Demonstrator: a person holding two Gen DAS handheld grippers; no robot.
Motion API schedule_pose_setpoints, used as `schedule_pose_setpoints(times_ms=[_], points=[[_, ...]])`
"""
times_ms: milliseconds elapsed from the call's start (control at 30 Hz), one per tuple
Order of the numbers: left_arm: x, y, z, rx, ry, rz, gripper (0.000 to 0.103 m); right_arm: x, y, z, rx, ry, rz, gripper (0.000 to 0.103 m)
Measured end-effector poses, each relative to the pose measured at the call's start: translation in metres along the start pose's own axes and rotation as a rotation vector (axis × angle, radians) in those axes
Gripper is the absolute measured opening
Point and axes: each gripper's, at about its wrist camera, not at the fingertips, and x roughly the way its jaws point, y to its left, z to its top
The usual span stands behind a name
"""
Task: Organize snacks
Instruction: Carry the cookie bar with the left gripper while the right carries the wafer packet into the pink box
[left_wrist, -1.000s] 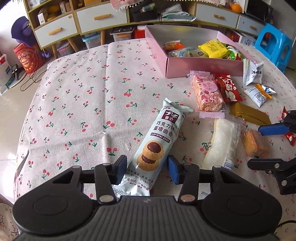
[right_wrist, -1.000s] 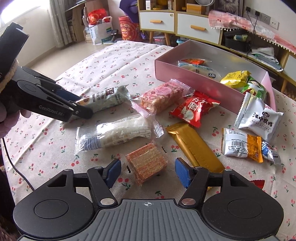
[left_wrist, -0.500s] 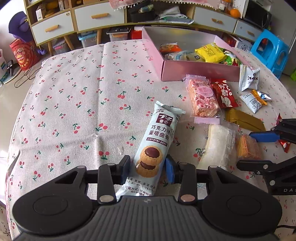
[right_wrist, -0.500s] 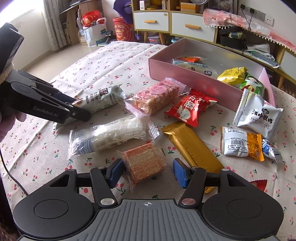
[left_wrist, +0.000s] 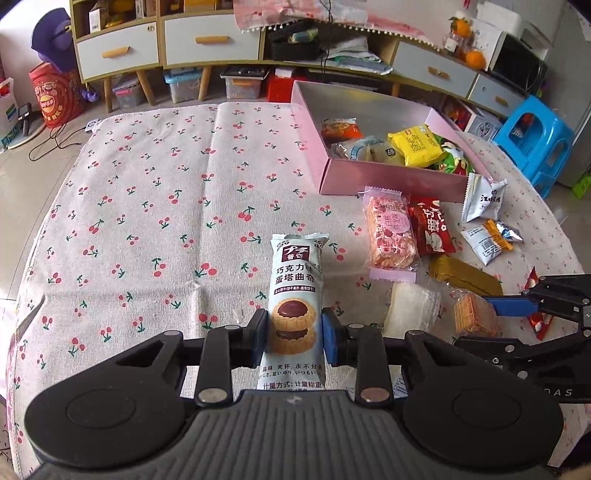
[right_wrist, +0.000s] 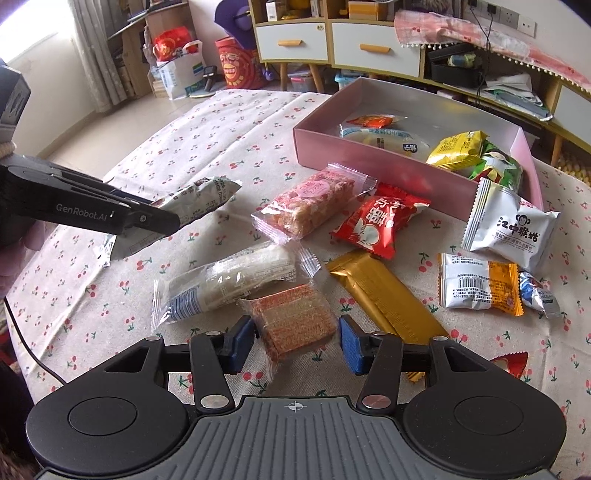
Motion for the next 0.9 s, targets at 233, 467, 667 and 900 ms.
schedule_pose_setpoints(times_ms=[233,467,667,900], points=[[-0.007,0.003,0.011,-0.049,-0.031,-0.022,0.028,-0.014,-0.013,0.013,0.081,-0.046,0.024,0.049],[-0.009,0.0,0.028,-0.086,-0.067,-0.024,0.028,-0.02,-0.028,0.029,0.138,-0.085,0.009,0.049],[-0.006,-0.005,0.045,-0.122,-0.09,-0.037,0.028,-0.02,-0.044,0.046,0.197,-0.114,-0.009,0.049],[0.002,-0.015,0.064,-0.145,-0.116,-0.057,0.028,-0.019,-0.068,0.064,0.286,-0.15,-0.011,0.049]])
